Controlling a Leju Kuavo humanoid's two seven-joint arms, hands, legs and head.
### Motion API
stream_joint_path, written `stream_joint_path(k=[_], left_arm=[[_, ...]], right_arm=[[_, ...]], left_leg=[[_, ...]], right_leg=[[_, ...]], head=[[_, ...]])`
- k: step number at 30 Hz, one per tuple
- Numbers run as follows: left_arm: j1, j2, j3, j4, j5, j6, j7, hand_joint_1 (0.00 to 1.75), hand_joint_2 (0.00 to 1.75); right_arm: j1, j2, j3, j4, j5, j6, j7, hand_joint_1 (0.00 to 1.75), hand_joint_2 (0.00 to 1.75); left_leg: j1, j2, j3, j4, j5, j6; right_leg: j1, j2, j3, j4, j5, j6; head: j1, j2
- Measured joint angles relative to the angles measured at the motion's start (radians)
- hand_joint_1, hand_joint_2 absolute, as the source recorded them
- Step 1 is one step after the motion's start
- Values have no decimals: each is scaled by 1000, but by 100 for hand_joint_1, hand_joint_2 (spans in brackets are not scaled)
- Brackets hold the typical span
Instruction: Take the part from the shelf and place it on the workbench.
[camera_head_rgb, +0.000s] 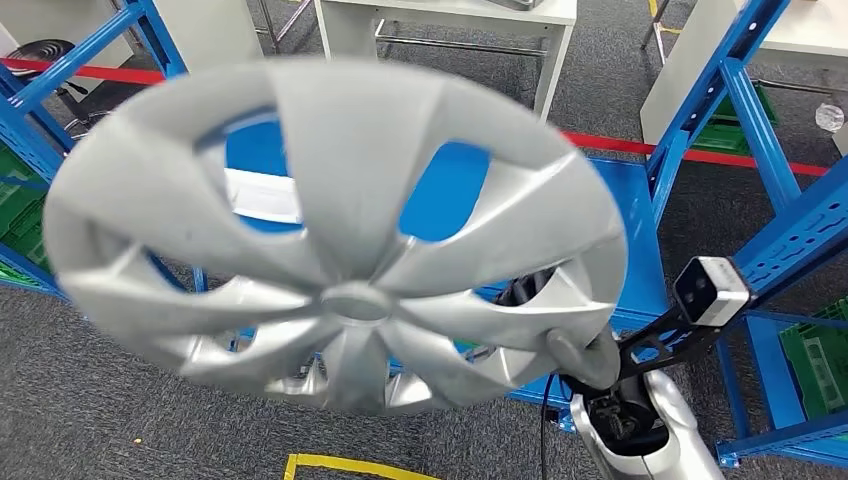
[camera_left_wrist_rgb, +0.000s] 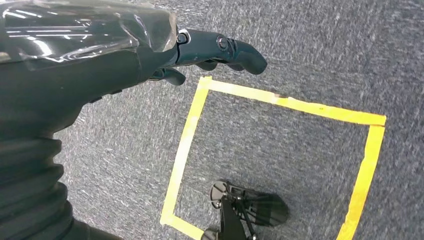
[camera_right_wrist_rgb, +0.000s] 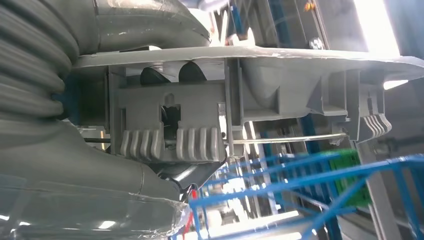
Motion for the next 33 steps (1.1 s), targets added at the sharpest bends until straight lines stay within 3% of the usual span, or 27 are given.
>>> stream_joint_path(k=[2, 4, 6, 7, 9, 11, 12, 14, 16, 18, 21, 22, 24, 26, 27, 30, 31, 33], left_arm=[[2, 2, 0, 0, 0, -9, 0, 0, 175], [4, 4, 0, 0, 0, -13, 0, 0, 175], [5, 5, 0, 0, 0, -17, 0, 0, 175], [6, 5, 0, 0, 1, -20, 0, 0, 175], [8, 6, 0, 0, 1, -27, 1, 0, 175], [11, 6, 0, 0, 1, -31, 4, 0, 175], [12, 6, 0, 0, 1, -32, 5, 0, 175], [13, 7, 0, 0, 1, -32, 6, 0, 175], [12, 8, 0, 0, 1, -33, 6, 0, 175], [12, 9, 0, 0, 1, -35, 7, 0, 175], [13, 11, 0, 0, 1, -42, 8, 0, 175], [12, 11, 0, 0, 2, -44, 8, 0, 175], [12, 9, 0, 0, 2, -45, 8, 0, 175], [12, 7, 0, 0, 2, -43, 7, 0, 175], [12, 6, 0, 0, 2, -41, 7, 0, 175], [11, 2, 0, 0, 1, -38, 6, 0, 175], [11, 1, 0, 0, 1, -37, 6, 0, 175], [11, 1, 0, 0, 1, -37, 6, 0, 175]], right_arm=[[14, 1, 13, -2, 0, 12, 6, 175, 175], [23, 2, 21, -4, 0, 18, 8, 175, 175], [27, 2, 27, -4, 0, 20, 9, 175, 175], [30, 2, 29, -5, 0, 22, 10, 175, 175], [38, 3, 34, -5, -1, 27, 13, 175, 175], [50, 3, 39, -5, 0, 29, 17, 175, 175], [54, 3, 41, -5, 0, 29, 19, 175, 175], [59, 3, 44, -6, 0, 29, 21, 175, 175], [59, 3, 45, -7, 0, 29, 21, 175, 175], [60, 3, 46, -8, 0, 29, 21, 175, 175], [61, 2, 50, -9, 2, 31, 27, 175, 175], [61, 2, 51, -9, 3, 31, 29, 175, 175], [62, 1, 54, -9, 6, 31, 31, 175, 175], [67, -1, 57, -8, 12, 29, 32, 175, 175], [69, -2, 57, -7, 15, 28, 32, 175, 175], [71, -4, 57, -7, 22, 26, 31, 175, 175], [71, -4, 57, -7, 22, 26, 31, 175, 175], [71, -4, 57, -7, 23, 26, 31, 175, 175]], left_leg=[[-2, 0, -4, 8, -4, -12], [0, 1, -7, 10, -5, -21], [4, 2, -20, 40, -29, -30], [6, 2, -39, 82, -56, -35], [8, 3, -98, 218, -124, -43], [9, 3, -134, 304, -150, -45], [9, 3, -125, 289, -136, -43], [8, 2, -56, 158, -74, -35], [3, 2, 6, 42, -39, -26], [-2, 2, 17, 17, -38, -21], [-1, 5, 24, -2, -22, -2], [1, 6, 27, -11, -16, 5], [2, 7, 25, -16, -9, 13], [0, 7, 22, -15, -7, 14], [0, 7, 21, -14, -7, 14], [0, 6, 21, -9, -8, 11], [0, 6, 21, -7, -8, 11], [0, 6, 21, -7, -8, 11]], right_leg=[[4, -1, 27, -49, 13, -14], [6, 2, 28, -49, 17, -28], [2, 2, 28, -51, 21, -39], [0, 2, 28, -51, 22, -42], [2, 2, 27, -51, 23, -46], [4, 2, 26, -51, 23, -46], [5, 2, 27, -51, 23, -46], [7, 4, 29, -51, 23, -46], [11, 5, 28, -51, 24, -43], [13, 5, 26, -52, 27, -37], [13, 4, 15, -37, 16, -26], [13, 3, -2, -2, -4, -27], [12, 3, -59, 129, -64, -35], [11, 3, -104, 234, -99, -31], [10, 3, -100, 231, -94, -24], [6, 1, -22, 84, -34, -2], [6, 0, -8, 56, -23, 0], [6, 0, -6, 53, -22, 1]], head=[[0, 0], [0, 0], [-2, 0], [-2, 0], [-3, 0], [-3, 0], [-3, 0], [-3, 0], [-3, 0], [-3, 0], [-1, 0], [0, 0], [2, 0], [2, 0], [2, 0], [2, 0], [2, 0], [2, 0]])
